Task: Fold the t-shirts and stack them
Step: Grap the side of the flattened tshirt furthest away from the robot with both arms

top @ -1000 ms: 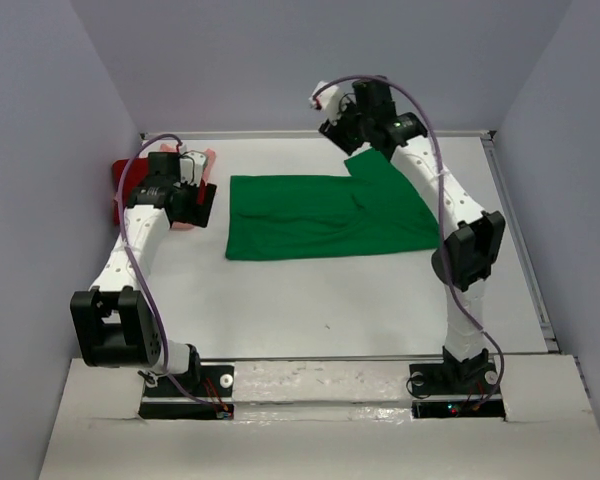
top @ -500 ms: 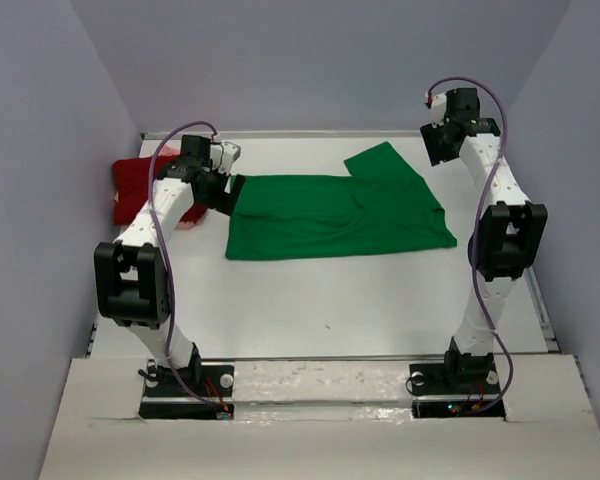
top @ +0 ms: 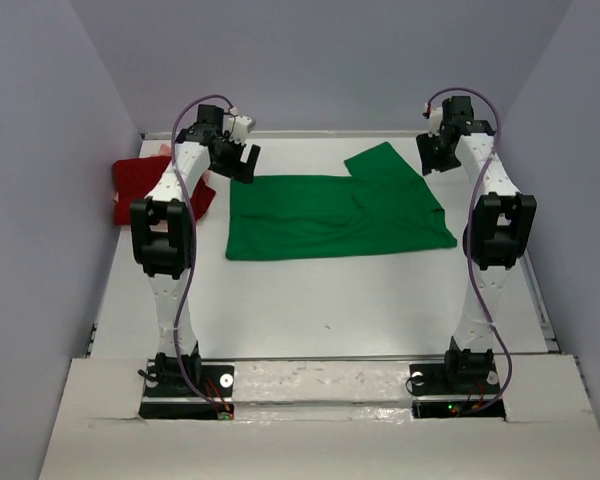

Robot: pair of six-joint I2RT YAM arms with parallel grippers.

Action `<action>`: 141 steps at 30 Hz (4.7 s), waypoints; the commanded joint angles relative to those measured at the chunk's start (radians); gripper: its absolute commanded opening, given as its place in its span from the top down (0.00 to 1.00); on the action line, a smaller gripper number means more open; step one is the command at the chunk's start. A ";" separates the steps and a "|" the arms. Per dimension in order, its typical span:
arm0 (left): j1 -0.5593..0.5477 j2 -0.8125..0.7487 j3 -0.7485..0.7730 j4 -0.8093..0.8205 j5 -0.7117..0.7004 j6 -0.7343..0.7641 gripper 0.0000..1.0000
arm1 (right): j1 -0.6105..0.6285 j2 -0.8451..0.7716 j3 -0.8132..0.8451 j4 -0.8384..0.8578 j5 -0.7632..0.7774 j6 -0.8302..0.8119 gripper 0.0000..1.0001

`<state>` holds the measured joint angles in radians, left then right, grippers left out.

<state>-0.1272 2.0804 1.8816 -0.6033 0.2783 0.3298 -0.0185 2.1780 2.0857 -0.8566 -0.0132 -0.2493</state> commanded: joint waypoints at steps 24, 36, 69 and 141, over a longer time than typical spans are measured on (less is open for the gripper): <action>0.109 0.431 0.475 -0.104 0.101 -0.140 0.10 | -0.028 -0.009 -0.016 -0.056 -0.088 -0.013 0.47; 0.115 0.494 0.536 -0.107 0.240 -0.179 0.15 | -0.028 -0.011 -0.032 -0.061 -0.062 -0.021 0.48; 0.078 0.527 0.536 -0.136 0.119 -0.156 0.66 | -0.028 0.012 -0.033 -0.073 -0.083 -0.025 0.50; 0.012 0.379 0.427 -0.176 -0.091 -0.112 1.00 | -0.074 0.551 0.585 -0.099 -0.277 -0.007 0.61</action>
<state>-0.1059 2.5233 2.2986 -0.7341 0.2047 0.2020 -0.0860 2.6907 2.6076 -0.9501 -0.2565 -0.2626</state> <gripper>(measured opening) 0.022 0.432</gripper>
